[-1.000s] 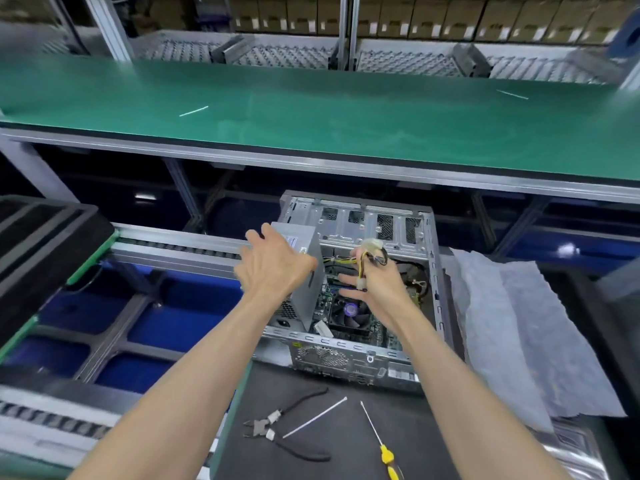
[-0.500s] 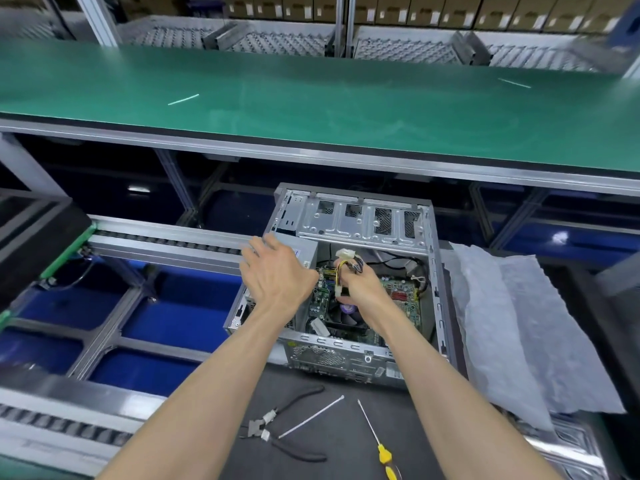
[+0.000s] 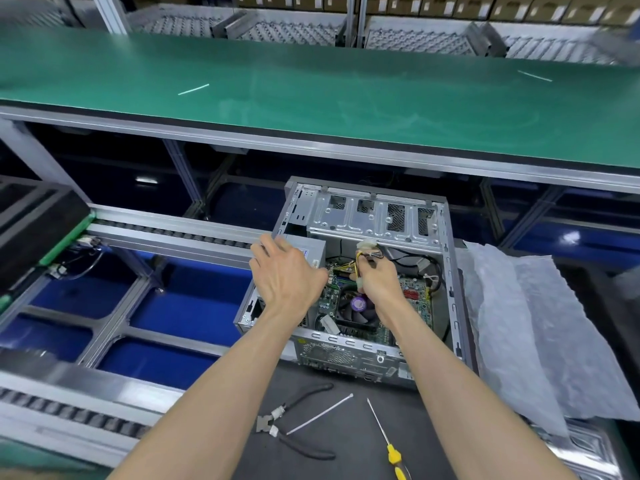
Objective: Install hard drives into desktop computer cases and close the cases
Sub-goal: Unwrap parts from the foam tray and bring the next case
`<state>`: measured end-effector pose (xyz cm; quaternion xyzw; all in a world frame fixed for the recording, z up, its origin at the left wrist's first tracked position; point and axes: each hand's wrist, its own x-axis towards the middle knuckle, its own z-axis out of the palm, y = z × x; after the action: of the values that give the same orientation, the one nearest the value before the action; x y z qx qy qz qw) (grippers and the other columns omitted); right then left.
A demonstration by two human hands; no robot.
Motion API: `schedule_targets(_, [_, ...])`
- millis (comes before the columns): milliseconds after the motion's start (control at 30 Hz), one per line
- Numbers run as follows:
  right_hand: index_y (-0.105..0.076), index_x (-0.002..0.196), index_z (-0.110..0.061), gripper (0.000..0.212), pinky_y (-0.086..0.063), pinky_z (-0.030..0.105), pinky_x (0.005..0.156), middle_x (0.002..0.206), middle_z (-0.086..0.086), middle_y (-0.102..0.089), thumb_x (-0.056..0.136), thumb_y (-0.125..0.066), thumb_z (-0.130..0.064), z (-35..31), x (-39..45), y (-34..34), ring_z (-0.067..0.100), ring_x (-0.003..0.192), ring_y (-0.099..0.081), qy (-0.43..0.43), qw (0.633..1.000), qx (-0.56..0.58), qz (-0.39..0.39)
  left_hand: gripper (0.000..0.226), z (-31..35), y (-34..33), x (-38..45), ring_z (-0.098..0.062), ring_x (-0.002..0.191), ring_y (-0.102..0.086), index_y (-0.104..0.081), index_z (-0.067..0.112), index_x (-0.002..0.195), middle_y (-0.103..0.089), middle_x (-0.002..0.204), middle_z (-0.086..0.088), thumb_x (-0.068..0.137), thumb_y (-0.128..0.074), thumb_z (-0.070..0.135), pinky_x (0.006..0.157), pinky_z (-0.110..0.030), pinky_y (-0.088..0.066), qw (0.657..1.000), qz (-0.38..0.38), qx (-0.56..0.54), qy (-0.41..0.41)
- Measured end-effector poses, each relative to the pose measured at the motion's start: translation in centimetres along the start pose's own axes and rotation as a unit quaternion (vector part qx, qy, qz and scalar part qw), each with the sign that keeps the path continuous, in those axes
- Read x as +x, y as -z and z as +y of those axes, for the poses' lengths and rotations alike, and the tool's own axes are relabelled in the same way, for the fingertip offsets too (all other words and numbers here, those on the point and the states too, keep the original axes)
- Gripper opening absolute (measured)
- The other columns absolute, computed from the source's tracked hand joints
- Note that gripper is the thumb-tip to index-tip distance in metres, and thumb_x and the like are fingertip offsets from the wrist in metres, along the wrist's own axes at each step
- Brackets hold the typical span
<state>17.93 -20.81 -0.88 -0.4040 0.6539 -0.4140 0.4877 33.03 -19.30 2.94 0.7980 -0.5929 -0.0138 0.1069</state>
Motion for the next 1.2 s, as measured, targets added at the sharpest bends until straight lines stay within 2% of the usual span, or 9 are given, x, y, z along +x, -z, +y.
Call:
schedule_targets(200, [-0.063, 0.104, -0.011, 0.034, -0.056, 0.044, 0.08, 0.1, 0.008, -0.068, 0.106, -0.04, -0.036, -0.3, -0.2, 0.8, 0.023, 0.085, -0.068, -0.016, 0.991, -0.113, 0.065, 0.094, -0.2, -0.5, -0.1, -0.028, 0.11, -0.031, -0.045, -0.002, 0.135, -0.037, 0.131, -0.011, 0.072, -0.063, 0.065, 0.093, -0.039, -0.037, 1.0, 0.015, -0.023, -0.002])
schedule_targets(333, [-0.062, 0.083, -0.011, 0.044, -0.037, 0.035, 0.062, 0.073, 0.008, -0.059, 0.104, -0.038, -0.042, -1.0, -2.2, 0.3, 0.027, 0.061, -0.053, 0.138, 0.863, -0.44, 0.205, 0.092, -0.2, -0.2, -0.4, -0.037, 0.128, -0.035, -0.034, 0.0, 0.148, -0.03, 0.152, -0.017, 0.089, -0.045, 0.069, 0.104, -0.047, -0.035, 0.999, -0.014, -0.039, 0.014])
schedule_targets(500, [-0.058, 0.129, -0.001, 0.06, -0.039, 0.031, 0.053, 0.066, 0.008, -0.06, 0.1, -0.038, -0.05, -2.7, -3.7, -1.4, 0.03, 0.062, -0.062, 0.186, 0.806, -0.536, 0.166, 0.048, -2.6, 0.5, 1.1, -0.042, 0.125, -0.048, -0.04, 0.014, 0.15, -0.035, 0.158, -0.013, 0.106, -0.032, 0.034, 0.099, -0.051, -0.041, 0.987, -0.08, -0.137, 0.005])
schedule_targets(600, [-0.071, 0.096, -0.004, 0.044, -0.019, 0.021, 0.043, 0.045, -0.003, -0.024, 0.095, -0.05, -0.043, -3.6, -4.5, -1.6, 0.019, 0.038, -0.029, 0.25, 0.753, -0.556, 0.248, 0.046, -5.5, 1.6, 3.0, -0.024, 0.11, -0.059, -0.044, 0.028, 0.151, -0.058, 0.14, -0.001, 0.105, -0.044, 0.025, 0.094, -0.036, -0.045, 0.933, -0.169, -0.316, 0.039])
schedule_targets(667, [-0.065, 0.098, -0.01, 0.039, -0.036, 0.024, 0.047, 0.059, -0.001, -0.051, 0.095, -0.05, -0.046, -3.5, -4.4, -2.5, 0.019, 0.047, -0.046, 0.295, 0.824, -0.452, 0.174, 0.058, -6.8, 1.8, 3.4, -0.013, 0.101, -0.064, -0.037, 0.026, 0.155, -0.063, 0.132, 0.004, 0.101, -0.058, 0.019, 0.086, -0.027, -0.048, 0.854, -0.224, -0.46, 0.09])
schedule_targets(700, [-0.059, 0.116, -0.012, 0.043, -0.047, 0.028, 0.064, 0.091, 0.003, -0.067, 0.095, -0.052, -0.049, -3.4, -4.2, -3.3, 0.02, 0.073, -0.062, 0.262, 0.889, -0.365, 0.082, 0.063, -7.2, 1.9, 3.4, -0.012, 0.098, -0.067, -0.037, 0.022, 0.155, -0.066, 0.128, 0.004, 0.098, -0.064, 0.018, 0.081, -0.026, -0.052, 0.822, -0.24, -0.502, 0.119])
schedule_targets(767, [-0.031, 0.149, -0.021, 0.077, -0.04, 0.034, 0.101, 0.145, 0.001, -0.046, 0.089, -0.064, -0.055, -3.3, -3.9, -4.7, 0.019, 0.126, -0.05, 0.152, 0.965, -0.195, -0.091, 0.049, -7.6, 1.6, 3.3, -0.02, 0.09, -0.074, -0.056, 0.013, 0.142, -0.074, 0.115, -0.004, 0.094, -0.07, 0.019, 0.073, -0.029, -0.059, 0.799, -0.254, -0.527, 0.143])
schedule_targets(900, [-0.003, 0.151, -0.046, 0.107, -0.04, 0.049, 0.112, 0.149, 0.004, -0.044, 0.08, -0.082, -0.032, -2.0, -3.2, -6.5, 0.025, 0.131, -0.05, 0.039, 0.983, -0.013, -0.178, 0.022, -8.1, 1.1, 3.1, -0.027, 0.087, -0.076, -0.075, 0.011, 0.112, -0.078, 0.096, -0.01, 0.09, -0.074, 0.013, 0.071, -0.036, -0.063, 0.75, -0.254, -0.591, 0.155])
schedule_targets(1200, [-0.021, 0.141, -0.042, 0.102, -0.05, 0.048, 0.103, 0.136, -0.003, -0.051, 0.065, -0.088, -0.027, -0.8, -2.0, -6.3, 0.02, 0.12, -0.059, 0.024, 0.982, 0.06, -0.18, 0.042, -8.6, 0.7, 3.6, -0.024, 0.084, -0.077, -0.072, 0.023, 0.121, -0.079, 0.095, -0.005, 0.081, -0.082, 0.013, 0.069, -0.035, -0.063, 0.725, -0.259, -0.615, 0.172])
